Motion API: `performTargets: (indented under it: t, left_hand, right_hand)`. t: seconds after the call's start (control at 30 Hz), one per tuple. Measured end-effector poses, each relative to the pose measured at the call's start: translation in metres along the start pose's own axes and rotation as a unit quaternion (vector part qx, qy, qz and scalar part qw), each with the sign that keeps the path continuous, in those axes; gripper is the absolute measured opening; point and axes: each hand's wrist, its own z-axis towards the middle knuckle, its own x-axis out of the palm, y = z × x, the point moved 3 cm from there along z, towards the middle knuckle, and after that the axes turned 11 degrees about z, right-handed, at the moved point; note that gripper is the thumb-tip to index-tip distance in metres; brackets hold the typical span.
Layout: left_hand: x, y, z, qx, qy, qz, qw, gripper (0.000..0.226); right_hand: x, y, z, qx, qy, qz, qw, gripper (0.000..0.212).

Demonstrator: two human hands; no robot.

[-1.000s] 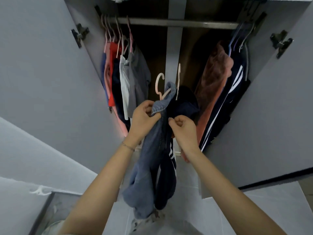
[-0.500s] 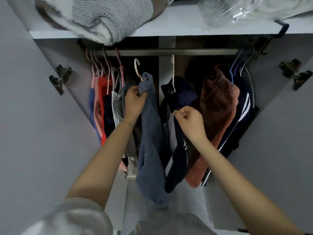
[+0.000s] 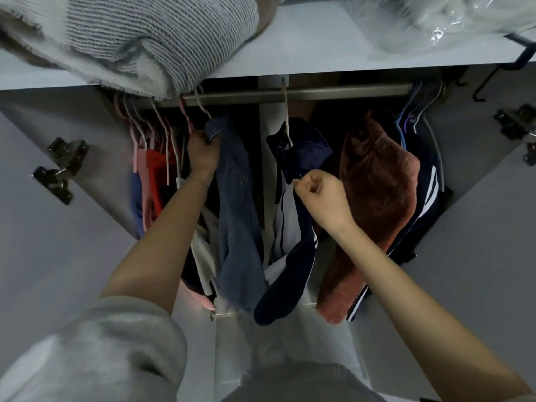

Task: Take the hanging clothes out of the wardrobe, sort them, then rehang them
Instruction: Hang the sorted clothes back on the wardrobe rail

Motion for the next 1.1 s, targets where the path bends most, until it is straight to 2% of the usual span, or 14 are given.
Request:
performTargets:
  t: [0.07, 0.2, 0.4, 0.47, 0.53, 0.67, 0.73, 0.8, 0.9, 1.1]
  left_hand:
    - [-0.004, 0.004, 0.007, -0.005, -0.008, 0.001, 1.0, 0.035]
    - [-0.015, 0.018, 0.017, -0.015, -0.027, 0.022, 0.999, 0.024]
    - [-0.024, 0.023, 0.023, 0.014, -0.022, 0.096, 0.995, 0.038]
    - [-0.025, 0.021, 0.02, 0.026, -0.007, 0.124, 0.992, 0.027]
    - [-0.027, 0.02, 0.014, 0.041, 0.008, 0.141, 0.989, 0.006]
    - [-0.036, 0.022, -0.007, 0.061, 0.008, 0.139, 0.988, 0.025]
    - [-0.042, 0.023, -0.023, 0.071, -0.007, 0.119, 0.99, 0.013]
    - [-0.047, 0.023, -0.043, 0.095, -0.034, 0.108, 0.989, 0.018]
    - [-0.049, 0.027, -0.067, 0.131, -0.045, 0.104, 0.985, 0.018]
    - [-0.059, 0.032, -0.09, 0.149, -0.081, 0.118, 0.979, 0.023]
  right_hand:
    - [0.005, -0.002, 0.004, 0.002, 0.006, -0.001, 1.0, 0.034]
    - [0.014, 0.001, 0.011, -0.007, 0.025, 0.01, 1.0, 0.035]
    - [0.038, 0.015, 0.03, -0.025, 0.061, 0.006, 0.998, 0.031]
    - [0.049, 0.018, 0.039, -0.025, 0.078, -0.001, 0.997, 0.03]
    - [0.061, 0.019, 0.047, -0.025, 0.094, -0.014, 0.995, 0.033]
    - [0.08, 0.015, 0.058, -0.026, 0.11, -0.034, 0.993, 0.043]
    - [0.088, 0.011, 0.061, -0.028, 0.107, -0.034, 0.993, 0.036]
    - [0.097, 0.007, 0.064, -0.032, 0.11, -0.038, 0.993, 0.033]
    - [0.116, -0.001, 0.064, -0.039, 0.139, -0.068, 0.987, 0.043]
    - [0.152, -0.014, 0.052, 0.009, 0.176, -0.073, 0.982, 0.042]
